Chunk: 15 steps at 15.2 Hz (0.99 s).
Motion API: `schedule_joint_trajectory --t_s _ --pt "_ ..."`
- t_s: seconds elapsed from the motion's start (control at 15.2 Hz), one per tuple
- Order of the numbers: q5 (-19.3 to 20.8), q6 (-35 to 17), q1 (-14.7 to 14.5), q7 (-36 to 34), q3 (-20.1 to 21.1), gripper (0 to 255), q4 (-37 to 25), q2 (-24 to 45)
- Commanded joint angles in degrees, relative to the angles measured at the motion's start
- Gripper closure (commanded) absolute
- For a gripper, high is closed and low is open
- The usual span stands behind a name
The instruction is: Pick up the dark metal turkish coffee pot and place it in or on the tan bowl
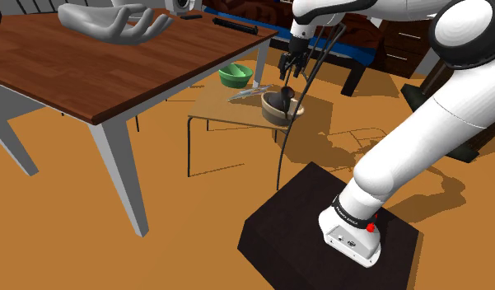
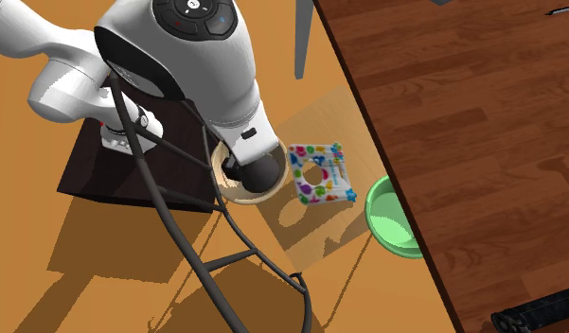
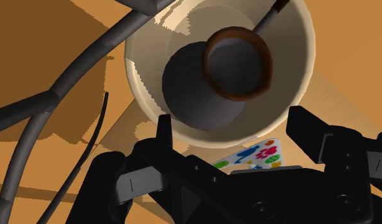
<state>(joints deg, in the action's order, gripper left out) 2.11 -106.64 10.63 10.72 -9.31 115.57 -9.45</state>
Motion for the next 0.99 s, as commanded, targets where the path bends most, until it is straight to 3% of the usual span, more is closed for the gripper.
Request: schedule_joint_trajectory --t_s 0.0,0.2,0.46,0.92 --pt "0.0 0.0 0.0 0.0 0.0 0 0.0 0.0" --pt "0.0 0.0 0.0 0.0 0.0 0 0.0 0.0" --pt "-0.1 7.3 -0.1 0.0 0.1 0 -7.2 -0.1" --pt "-0.1 7.3 -0.1 0.0 0.1 0 -7.2 -0.1"
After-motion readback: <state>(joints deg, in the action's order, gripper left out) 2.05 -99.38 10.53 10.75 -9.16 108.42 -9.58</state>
